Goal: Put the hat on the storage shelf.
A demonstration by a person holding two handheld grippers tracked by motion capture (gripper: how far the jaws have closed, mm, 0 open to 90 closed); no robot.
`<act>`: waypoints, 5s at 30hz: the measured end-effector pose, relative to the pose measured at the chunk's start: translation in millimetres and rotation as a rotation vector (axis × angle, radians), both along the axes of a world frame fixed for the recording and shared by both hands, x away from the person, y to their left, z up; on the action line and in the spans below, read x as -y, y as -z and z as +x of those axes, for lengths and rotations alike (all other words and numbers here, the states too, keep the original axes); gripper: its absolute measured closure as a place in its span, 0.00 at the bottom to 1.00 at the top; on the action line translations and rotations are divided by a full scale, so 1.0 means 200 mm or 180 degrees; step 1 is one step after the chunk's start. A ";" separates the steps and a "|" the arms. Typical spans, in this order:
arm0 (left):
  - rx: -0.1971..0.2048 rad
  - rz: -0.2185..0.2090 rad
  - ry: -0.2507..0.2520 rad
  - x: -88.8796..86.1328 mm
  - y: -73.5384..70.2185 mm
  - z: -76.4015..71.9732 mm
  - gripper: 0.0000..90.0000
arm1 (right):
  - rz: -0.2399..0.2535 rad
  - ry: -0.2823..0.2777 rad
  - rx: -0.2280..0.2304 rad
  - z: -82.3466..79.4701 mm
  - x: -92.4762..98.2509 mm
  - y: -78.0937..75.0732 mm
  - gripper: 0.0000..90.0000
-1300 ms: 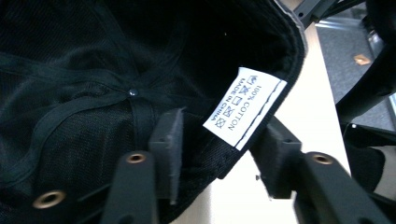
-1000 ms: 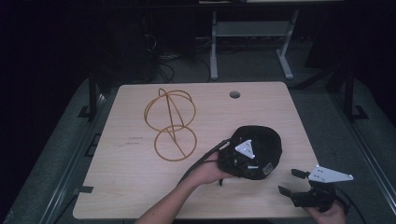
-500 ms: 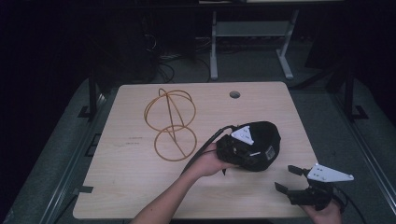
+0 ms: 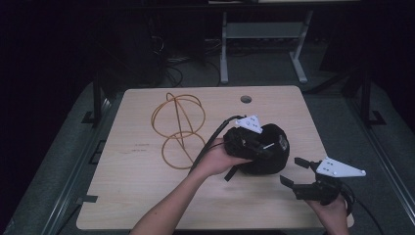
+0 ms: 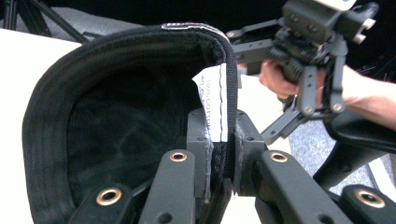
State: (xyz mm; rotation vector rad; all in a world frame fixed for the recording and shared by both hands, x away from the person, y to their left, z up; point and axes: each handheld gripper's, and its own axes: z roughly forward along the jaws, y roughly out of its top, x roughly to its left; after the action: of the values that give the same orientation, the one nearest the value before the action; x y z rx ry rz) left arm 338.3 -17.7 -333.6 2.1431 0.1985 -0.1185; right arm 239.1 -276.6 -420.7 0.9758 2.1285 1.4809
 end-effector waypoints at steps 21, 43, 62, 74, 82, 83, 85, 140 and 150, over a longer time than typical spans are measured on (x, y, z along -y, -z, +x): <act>0.0097 0.0059 0.0123 0.01 -0.05 -0.05 0.89 | 0.0159 -0.0288 0.0210 0.04 -0.05 -0.02 0.97; 0.0359 0.0189 -0.0204 -0.23 -0.06 -0.14 0.55 | 0.0264 -0.0232 0.0174 0.06 0.05 -0.13 0.98; 0.0319 0.0180 -0.0362 -0.51 0.08 -0.24 0.50 | 0.0256 -0.0389 0.0184 0.13 0.02 -0.34 0.98; 0.0271 0.0230 -0.0485 -0.62 0.21 -0.29 0.47 | 0.0240 -0.0470 0.0100 0.19 -0.02 -0.48 0.98; 0.0261 0.0304 -0.0522 -0.65 0.29 -0.30 0.45 | 0.0293 -0.0509 0.0057 0.24 -0.06 -0.54 0.98; 0.0295 0.0313 -0.0516 -0.65 0.30 -0.31 0.45 | 0.0296 -0.0506 0.0060 0.25 -0.07 -0.55 0.98; 0.0254 0.0292 -0.0529 -0.65 0.32 -0.32 0.44 | 0.0304 -0.0517 0.0058 0.26 -0.08 -0.57 0.98; 0.0250 0.0353 -0.0527 -0.66 0.42 -0.31 0.36 | 0.0213 -0.0973 0.0204 0.60 -0.62 -1.04 0.98; 0.0233 0.0307 -0.0528 -0.67 0.42 -0.30 0.36 | -0.0107 -0.1067 0.0121 0.71 -0.81 -1.16 0.98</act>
State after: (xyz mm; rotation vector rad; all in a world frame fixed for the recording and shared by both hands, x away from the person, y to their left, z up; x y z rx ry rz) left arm 278.9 116.8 -418.1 2.2125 0.3440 0.0670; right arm 380.2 -115.2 -189.4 0.5926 2.3668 1.5904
